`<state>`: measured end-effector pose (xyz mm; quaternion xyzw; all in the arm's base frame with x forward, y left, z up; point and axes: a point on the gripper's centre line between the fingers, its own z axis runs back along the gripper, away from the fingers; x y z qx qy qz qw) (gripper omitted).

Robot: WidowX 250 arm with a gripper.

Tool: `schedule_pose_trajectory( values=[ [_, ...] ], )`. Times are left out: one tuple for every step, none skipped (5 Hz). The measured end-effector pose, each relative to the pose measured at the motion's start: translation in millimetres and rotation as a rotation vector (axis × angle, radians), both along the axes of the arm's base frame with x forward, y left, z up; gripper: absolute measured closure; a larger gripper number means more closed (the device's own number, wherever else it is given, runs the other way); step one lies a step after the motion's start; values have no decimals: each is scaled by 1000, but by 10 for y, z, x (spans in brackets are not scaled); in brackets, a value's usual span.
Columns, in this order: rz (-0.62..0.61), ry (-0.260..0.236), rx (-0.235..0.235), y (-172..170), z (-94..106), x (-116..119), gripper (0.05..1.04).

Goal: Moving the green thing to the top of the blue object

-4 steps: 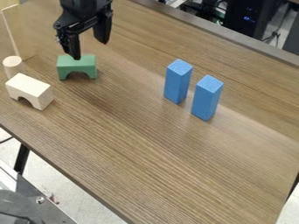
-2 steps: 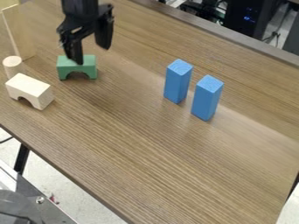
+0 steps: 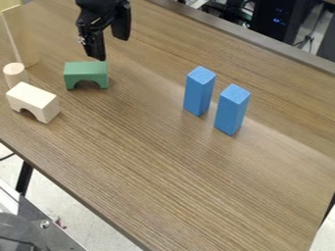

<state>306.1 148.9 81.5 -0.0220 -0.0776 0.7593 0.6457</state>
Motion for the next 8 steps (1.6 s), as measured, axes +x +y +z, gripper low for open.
schedule_pose_trajectory(
  values=[
    [112,-4,-7,62,-103,96,85],
    [212,-11,-21,119,-207,108,85],
    [261,-12,-25,213,-212,57,85],
    [307,16,-38,238,-247,-38,85],
    [331,15,-38,291,-202,-86,85],
    [361,45,-52,293,-197,-154,85],
    [368,40,-47,292,-154,-208,85],
    [388,68,-34,283,-218,-296,85]
  ],
)
